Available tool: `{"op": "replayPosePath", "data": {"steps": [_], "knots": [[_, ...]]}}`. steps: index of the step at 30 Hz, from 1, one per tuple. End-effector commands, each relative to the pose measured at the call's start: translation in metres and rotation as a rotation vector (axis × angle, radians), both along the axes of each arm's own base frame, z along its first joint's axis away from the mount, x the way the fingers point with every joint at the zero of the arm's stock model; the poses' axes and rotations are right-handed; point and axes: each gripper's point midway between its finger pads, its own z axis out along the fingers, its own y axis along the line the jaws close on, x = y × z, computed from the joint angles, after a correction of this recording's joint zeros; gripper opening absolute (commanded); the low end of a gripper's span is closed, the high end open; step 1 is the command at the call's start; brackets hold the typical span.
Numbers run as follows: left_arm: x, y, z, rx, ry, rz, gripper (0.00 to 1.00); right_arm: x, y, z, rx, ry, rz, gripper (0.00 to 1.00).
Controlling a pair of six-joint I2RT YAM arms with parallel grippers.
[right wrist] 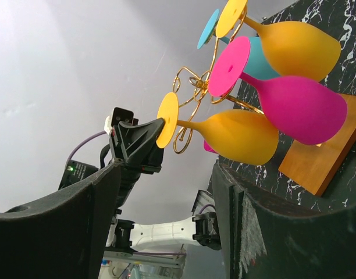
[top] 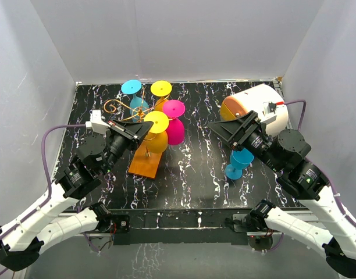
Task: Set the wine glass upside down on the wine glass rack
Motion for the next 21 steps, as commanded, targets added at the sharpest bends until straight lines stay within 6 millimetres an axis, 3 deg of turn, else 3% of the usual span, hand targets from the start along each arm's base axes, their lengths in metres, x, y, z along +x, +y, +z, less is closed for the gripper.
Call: {"op": "replayPosePath", "data": {"steps": [1,13,21], "knots": [[0.007,0.011,0.008,-0.026,-0.020,0.072,0.00,-0.003,-0.008,0.021,0.031,-0.051,-0.022,0.62],[0.013,0.028,0.001,-0.002,-0.014,0.163,0.00,-0.001,-0.007,0.013,0.024,-0.036,-0.026,0.62],[0.004,0.044,0.007,-0.008,-0.026,0.184,0.00,0.002,-0.005,0.008,0.019,-0.026,-0.029,0.62]]}}
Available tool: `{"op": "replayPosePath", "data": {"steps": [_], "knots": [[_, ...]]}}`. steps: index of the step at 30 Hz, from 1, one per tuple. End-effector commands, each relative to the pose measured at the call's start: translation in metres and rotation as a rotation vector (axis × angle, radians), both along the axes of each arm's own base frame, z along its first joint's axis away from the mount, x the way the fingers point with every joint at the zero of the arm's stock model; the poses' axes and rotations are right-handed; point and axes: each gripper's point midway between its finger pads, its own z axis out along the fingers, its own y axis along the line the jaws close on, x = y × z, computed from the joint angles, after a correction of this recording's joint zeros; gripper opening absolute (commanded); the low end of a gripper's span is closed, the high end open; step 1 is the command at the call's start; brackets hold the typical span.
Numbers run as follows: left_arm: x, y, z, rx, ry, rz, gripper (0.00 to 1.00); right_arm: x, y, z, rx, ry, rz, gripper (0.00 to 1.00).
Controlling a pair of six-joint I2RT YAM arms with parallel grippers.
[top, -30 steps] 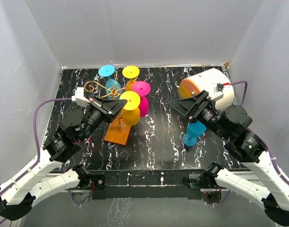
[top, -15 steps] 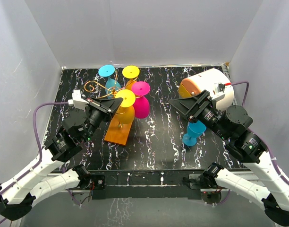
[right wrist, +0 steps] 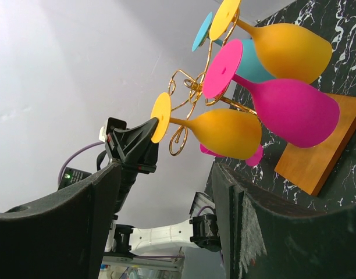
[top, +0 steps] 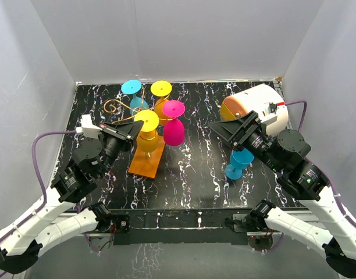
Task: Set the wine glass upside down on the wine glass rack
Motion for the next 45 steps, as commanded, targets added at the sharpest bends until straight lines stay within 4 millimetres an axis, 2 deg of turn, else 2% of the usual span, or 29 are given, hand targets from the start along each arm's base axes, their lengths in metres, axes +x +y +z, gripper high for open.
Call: {"op": "replayPosePath", "data": {"steps": [1,11,26,37,45], "knots": [[-0.007,0.017,0.013,-0.021,-0.034,0.036,0.00,0.000,-0.002,0.011,0.025,-0.034,-0.010,0.62],[-0.020,0.025,0.004,-0.021,-0.003,0.012,0.00,0.002,-0.001,0.009,0.022,-0.029,-0.011,0.62],[-0.038,0.008,0.009,0.018,-0.014,-0.137,0.00,0.001,-0.001,0.006,0.020,-0.023,-0.011,0.62],[-0.039,-0.004,0.012,0.036,-0.030,-0.186,0.00,0.000,-0.003,0.001,0.023,-0.013,-0.014,0.62],[-0.030,-0.008,0.018,0.082,-0.049,-0.168,0.00,-0.001,-0.003,-0.002,0.022,-0.007,-0.013,0.62]]}}
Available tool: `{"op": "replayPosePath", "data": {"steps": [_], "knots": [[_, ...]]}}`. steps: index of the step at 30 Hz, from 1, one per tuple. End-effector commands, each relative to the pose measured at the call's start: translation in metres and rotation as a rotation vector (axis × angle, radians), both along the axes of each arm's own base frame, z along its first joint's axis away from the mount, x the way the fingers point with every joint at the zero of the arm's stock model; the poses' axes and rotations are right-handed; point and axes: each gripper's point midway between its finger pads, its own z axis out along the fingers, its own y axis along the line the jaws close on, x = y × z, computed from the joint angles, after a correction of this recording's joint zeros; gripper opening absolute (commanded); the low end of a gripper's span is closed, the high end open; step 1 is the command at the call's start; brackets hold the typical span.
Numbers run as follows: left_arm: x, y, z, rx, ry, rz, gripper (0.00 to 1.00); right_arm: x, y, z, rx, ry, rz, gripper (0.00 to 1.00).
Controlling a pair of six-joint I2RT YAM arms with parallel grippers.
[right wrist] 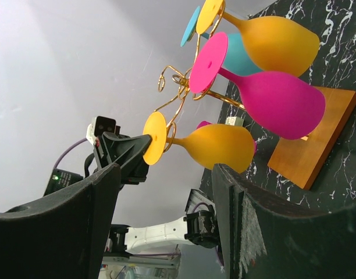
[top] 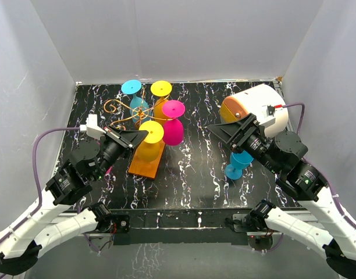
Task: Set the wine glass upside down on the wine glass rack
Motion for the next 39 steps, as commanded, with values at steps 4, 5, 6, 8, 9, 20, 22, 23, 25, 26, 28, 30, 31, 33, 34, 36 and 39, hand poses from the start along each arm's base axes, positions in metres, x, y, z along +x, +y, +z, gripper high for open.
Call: {"op": "replayPosePath", "data": {"steps": [4,5,6,8,9,20,22,23,25,26,28,30,31,33,34,36,39], "knots": [[0.007,0.003,0.035,0.015,-0.099,0.030,0.00,-0.001,-0.004,0.009,0.034,-0.026,-0.012,0.62],[0.009,0.004,0.035,0.024,-0.102,0.037,0.00,-0.002,-0.004,0.009,0.034,-0.026,-0.014,0.62],[0.010,0.003,0.035,0.030,-0.103,0.042,0.00,-0.002,-0.004,0.009,0.035,-0.026,-0.015,0.62],[0.012,0.003,0.033,0.045,-0.104,0.051,0.00,-0.002,-0.005,0.009,0.035,-0.026,-0.018,0.62],[0.014,0.003,0.032,0.052,-0.103,0.056,0.00,-0.002,-0.006,0.009,0.035,-0.026,-0.020,0.62],[0.024,0.012,0.022,0.130,-0.111,0.120,0.01,0.000,-0.007,0.005,0.020,-0.028,-0.030,0.62],[0.024,0.013,0.023,0.146,-0.111,0.118,0.08,0.001,-0.007,0.005,0.020,-0.030,-0.033,0.63],[0.023,0.013,0.022,0.153,-0.109,0.118,0.11,0.001,-0.007,0.005,0.019,-0.029,-0.035,0.63],[0.023,0.014,0.022,0.171,-0.107,0.117,0.19,0.001,-0.007,0.004,0.017,-0.027,-0.035,0.62],[0.023,0.014,0.022,0.175,-0.105,0.118,0.22,0.002,-0.007,0.004,0.018,-0.028,-0.035,0.63],[0.023,0.016,0.022,0.188,-0.107,0.121,0.26,0.002,-0.006,0.004,0.016,-0.028,-0.032,0.63],[0.023,0.018,0.022,0.201,-0.110,0.125,0.29,0.003,-0.006,0.004,0.015,-0.027,-0.034,0.63],[0.023,0.019,0.022,0.207,-0.111,0.129,0.30,0.003,-0.006,0.003,0.014,-0.026,-0.034,0.63],[0.023,0.021,0.023,0.224,-0.115,0.131,0.33,0.003,-0.006,0.003,0.014,-0.028,-0.034,0.63],[0.023,0.022,0.023,0.236,-0.119,0.133,0.35,0.003,-0.006,0.003,0.012,-0.027,-0.035,0.63],[0.023,0.023,0.026,0.260,-0.126,0.131,0.38,0.004,-0.006,0.003,0.011,-0.027,-0.038,0.63],[0.024,0.025,0.026,0.306,-0.130,0.133,0.41,0.003,-0.006,0.003,0.011,-0.028,-0.039,0.63]]}}
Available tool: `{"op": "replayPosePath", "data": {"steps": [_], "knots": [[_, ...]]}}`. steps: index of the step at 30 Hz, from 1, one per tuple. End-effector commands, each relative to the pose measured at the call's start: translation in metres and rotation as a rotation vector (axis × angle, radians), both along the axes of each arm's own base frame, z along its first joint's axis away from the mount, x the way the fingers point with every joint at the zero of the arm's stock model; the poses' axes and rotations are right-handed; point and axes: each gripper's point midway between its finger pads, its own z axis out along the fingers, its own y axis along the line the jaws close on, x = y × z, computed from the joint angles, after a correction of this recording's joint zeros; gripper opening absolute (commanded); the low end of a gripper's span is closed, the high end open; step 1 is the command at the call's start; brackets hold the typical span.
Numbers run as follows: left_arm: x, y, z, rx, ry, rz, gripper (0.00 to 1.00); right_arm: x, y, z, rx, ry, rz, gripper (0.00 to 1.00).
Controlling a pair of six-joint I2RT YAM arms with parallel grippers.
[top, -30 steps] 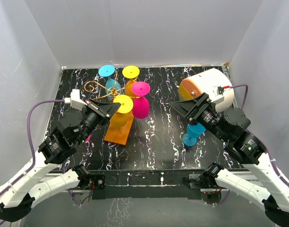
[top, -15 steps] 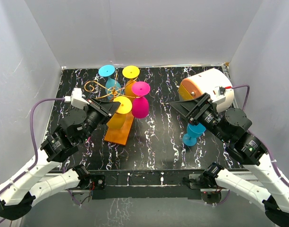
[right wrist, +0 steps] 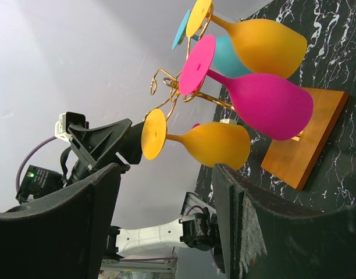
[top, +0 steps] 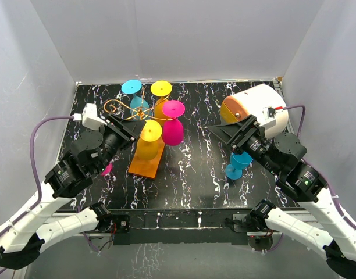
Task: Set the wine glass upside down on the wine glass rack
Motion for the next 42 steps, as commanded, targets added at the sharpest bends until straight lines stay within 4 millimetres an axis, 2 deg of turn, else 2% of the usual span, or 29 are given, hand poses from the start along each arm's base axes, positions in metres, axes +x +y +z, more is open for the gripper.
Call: {"op": "replayPosePath", "data": {"steps": [1,10,14,20,25,28,32,38,42], "knots": [[0.001,0.010,0.017,0.058,-0.043,0.024,0.41,0.002,-0.002,0.011,0.022,-0.039,-0.016,0.63],[0.006,0.019,0.020,0.158,-0.064,0.055,0.43,0.005,-0.007,0.002,-0.017,-0.030,-0.045,0.63],[0.007,0.024,0.022,0.213,-0.069,0.069,0.44,0.011,-0.015,-0.014,-0.099,-0.012,-0.092,0.63],[0.004,0.025,0.033,0.305,-0.112,0.029,0.47,0.026,-0.040,-0.057,-0.357,0.038,-0.209,0.63],[-0.010,0.016,0.049,0.427,-0.202,-0.124,0.52,0.036,-0.075,-0.110,-0.689,0.139,-0.312,0.62],[-0.020,0.018,0.057,0.460,-0.255,-0.175,0.54,0.037,-0.096,-0.136,-0.845,0.197,-0.364,0.58],[-0.034,0.024,0.063,0.485,-0.326,-0.219,0.57,0.039,-0.123,-0.157,-1.001,0.258,-0.462,0.55],[-0.046,0.034,0.069,0.469,-0.387,-0.226,0.61,0.049,-0.120,-0.167,-1.064,0.232,-0.456,0.53],[-0.050,0.034,0.069,0.461,-0.389,-0.242,0.62,0.050,-0.115,-0.185,-1.077,0.278,-0.441,0.49]]}}
